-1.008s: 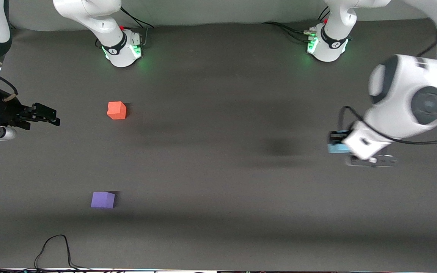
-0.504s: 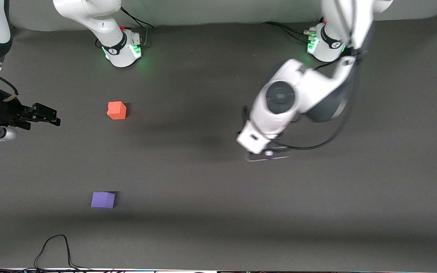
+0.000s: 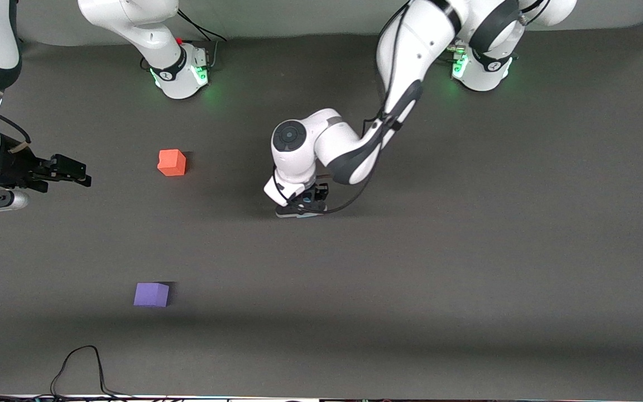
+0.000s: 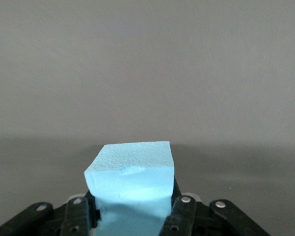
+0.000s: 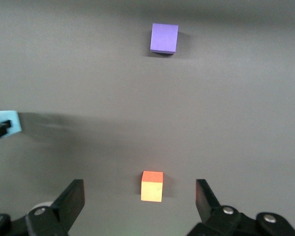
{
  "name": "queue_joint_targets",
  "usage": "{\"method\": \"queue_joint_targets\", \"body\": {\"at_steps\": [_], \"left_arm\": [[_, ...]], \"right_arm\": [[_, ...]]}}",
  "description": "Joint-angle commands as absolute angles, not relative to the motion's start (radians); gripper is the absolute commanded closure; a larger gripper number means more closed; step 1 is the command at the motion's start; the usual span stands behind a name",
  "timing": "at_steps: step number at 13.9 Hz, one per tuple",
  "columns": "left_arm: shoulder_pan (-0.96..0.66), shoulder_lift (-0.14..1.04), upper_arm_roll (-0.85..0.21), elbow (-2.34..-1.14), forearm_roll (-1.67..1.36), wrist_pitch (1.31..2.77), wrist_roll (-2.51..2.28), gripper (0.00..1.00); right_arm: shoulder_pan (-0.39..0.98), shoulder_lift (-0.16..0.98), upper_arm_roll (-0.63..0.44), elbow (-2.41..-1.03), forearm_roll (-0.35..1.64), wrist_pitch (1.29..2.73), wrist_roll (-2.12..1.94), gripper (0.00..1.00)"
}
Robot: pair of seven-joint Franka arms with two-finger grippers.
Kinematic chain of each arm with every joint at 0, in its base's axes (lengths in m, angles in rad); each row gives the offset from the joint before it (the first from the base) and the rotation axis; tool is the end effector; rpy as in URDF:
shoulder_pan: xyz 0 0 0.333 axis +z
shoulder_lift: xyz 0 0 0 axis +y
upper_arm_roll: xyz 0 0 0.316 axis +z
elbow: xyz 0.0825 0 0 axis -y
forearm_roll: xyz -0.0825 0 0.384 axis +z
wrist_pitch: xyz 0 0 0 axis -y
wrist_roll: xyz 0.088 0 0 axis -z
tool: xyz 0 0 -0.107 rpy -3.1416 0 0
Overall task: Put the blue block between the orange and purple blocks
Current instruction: 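Lower the blue cube onto the table and open the left gripper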
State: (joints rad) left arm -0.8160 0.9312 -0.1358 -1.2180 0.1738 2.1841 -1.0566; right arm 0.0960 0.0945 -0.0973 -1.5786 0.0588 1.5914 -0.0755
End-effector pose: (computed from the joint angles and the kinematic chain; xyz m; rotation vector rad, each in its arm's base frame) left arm 0.4701 -0.5997 0.2146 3.1218 0.1004 0.0846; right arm 0.5813 0.0078 0.5692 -3.0847 -0.1090 0.1224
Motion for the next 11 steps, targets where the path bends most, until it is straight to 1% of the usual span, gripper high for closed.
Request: {"method": "queue_joint_targets", "body": {"at_steps": [1,3,4,5,8,10,11], "left_arm": [[-0.842,0.985,-0.12,-1.164,0.201,2.192,-1.075,0.47],[-0.842,0.985,-0.12,-1.169,0.201,2.192,-1.071,0.42],[-0.842,0.985,-0.12,-1.169,0.201,2.192,-1.069,0.32],[-0.841,0.985,-0.12,-1.169,0.201,2.192,-1.065,0.0],[-0.833,0.96,-0.12,-1.167,0.199,2.175,-1.058,0.0],[-0.758,0.879,-0.136,-1.167,0.187,2.116,-1.045,0.0],[-0.706,0.824,-0.176,-1.167,0.16,2.064,-1.01,0.0]], "right_arm": [[0.103,0.117,-0.095,-1.578,0.069,1.594,-0.083,0.0],[0.104,0.141,-0.095,-1.575,0.077,1.597,-0.081,0.0],[0.116,0.147,-0.094,-1.572,0.077,1.598,-0.08,0.0],[0.145,0.149,-0.095,-1.574,0.077,1.604,-0.08,0.0],[0.176,0.167,-0.095,-1.572,0.075,1.617,-0.067,0.0],[0.198,0.184,-0.094,-1.572,0.077,1.64,-0.067,0.0],[0.216,0.195,-0.094,-1.572,0.077,1.65,-0.066,0.0]]}}
